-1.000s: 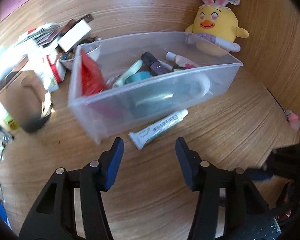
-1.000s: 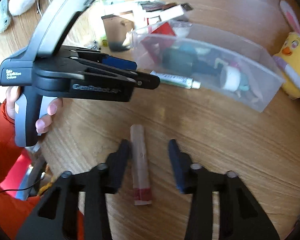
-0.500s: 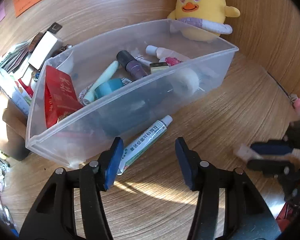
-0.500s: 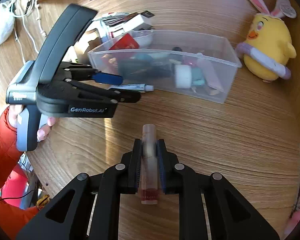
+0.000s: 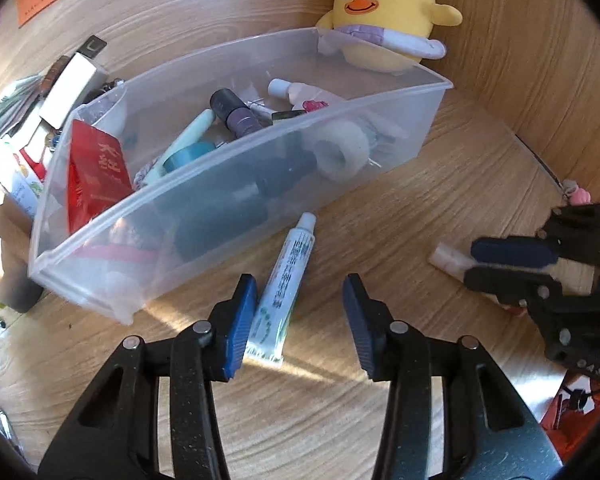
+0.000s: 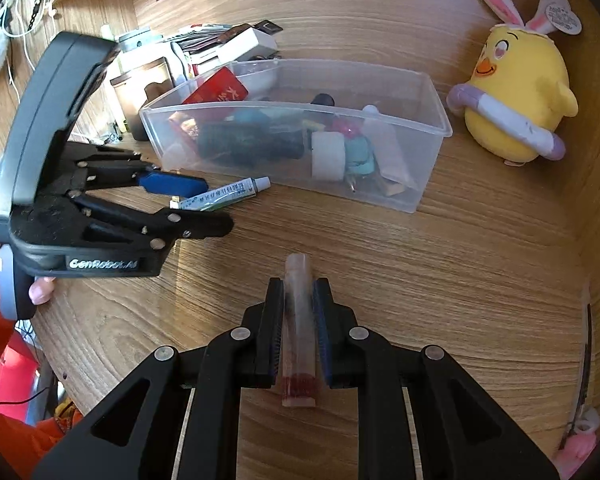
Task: Organize objects
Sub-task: 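Grasp the white toothpaste tube with the left tool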
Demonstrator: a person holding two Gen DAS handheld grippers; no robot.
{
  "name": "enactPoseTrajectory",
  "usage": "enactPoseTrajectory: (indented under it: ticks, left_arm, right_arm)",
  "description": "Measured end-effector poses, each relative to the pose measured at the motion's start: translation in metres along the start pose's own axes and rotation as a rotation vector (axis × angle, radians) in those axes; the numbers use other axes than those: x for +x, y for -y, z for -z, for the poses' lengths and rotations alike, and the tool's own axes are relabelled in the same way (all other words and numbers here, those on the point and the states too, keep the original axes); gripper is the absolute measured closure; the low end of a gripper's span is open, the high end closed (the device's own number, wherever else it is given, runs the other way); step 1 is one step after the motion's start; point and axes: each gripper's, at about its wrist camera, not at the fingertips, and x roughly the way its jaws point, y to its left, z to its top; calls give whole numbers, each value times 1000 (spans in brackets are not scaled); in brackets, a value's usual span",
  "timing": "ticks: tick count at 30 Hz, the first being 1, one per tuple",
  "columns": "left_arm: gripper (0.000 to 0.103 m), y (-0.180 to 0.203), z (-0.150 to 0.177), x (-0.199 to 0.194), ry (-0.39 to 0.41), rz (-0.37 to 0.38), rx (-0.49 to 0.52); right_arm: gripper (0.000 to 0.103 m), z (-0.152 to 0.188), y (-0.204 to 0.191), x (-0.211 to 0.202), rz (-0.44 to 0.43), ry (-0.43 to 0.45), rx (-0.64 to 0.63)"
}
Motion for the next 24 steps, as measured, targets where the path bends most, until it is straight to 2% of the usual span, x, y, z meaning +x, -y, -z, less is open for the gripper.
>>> enactPoseTrajectory:
  ticks: [3, 8, 9, 15, 24]
  left_arm:
    - [63, -1, -5, 6, 3, 6, -3]
    - [85, 1, -5, 7, 25, 14, 18]
    - [87, 4, -4, 7, 28, 17, 29]
    - [87, 20, 9, -2, 57, -3, 79]
    - [87, 12, 11, -36, 147, 11, -11]
  right_arm:
    - [89, 0, -1, 0, 2, -1, 3]
    - [89, 1, 0, 1, -6, -20, 13]
    - [89, 2, 0, 3, -12, -25, 16]
    - [89, 3, -3, 11, 1, -38, 5]
    - [89, -8, -4, -1, -39, 31, 32]
